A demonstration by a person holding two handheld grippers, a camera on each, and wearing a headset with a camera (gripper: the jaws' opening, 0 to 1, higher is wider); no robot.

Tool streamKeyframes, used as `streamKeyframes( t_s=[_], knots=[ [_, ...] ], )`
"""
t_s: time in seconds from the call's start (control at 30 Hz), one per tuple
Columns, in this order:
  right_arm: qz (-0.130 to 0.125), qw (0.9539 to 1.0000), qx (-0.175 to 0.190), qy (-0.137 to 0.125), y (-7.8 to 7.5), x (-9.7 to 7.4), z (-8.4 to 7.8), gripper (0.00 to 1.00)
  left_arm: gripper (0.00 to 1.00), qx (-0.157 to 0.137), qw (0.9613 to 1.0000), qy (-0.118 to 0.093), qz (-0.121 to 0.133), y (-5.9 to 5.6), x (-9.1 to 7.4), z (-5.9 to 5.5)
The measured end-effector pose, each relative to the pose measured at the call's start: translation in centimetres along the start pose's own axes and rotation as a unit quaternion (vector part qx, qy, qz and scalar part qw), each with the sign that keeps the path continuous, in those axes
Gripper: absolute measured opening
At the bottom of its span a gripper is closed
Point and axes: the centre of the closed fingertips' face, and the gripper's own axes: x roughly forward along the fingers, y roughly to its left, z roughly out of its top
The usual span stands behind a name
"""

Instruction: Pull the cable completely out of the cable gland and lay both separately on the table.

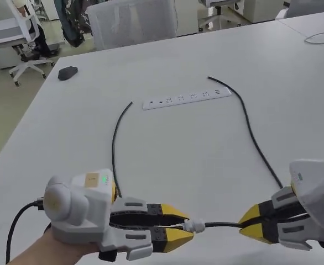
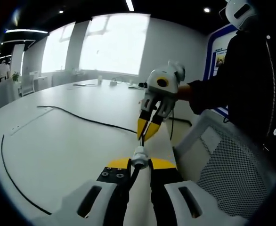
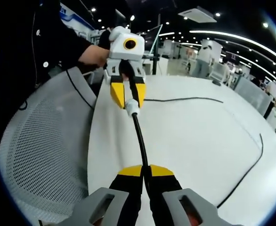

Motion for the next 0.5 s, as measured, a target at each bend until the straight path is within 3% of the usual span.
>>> streamKeyframes(
  t_s=[0.17, 0.5],
  knots=[
    [-0.031, 0.9990, 0.030, 0.010, -1.4, -1.5, -2.1, 0.00, 0.15, -0.001, 1.0000, -0.001, 0.002, 0.1, -0.1, 0.1],
    [-0.075, 0.9914, 0.093, 0.053, -3.3, -3.8, -6.8, 0.00, 0.15, 0.003, 1.0000, 0.004, 0.001, 0.0, -0.2, 0.0]
  ],
)
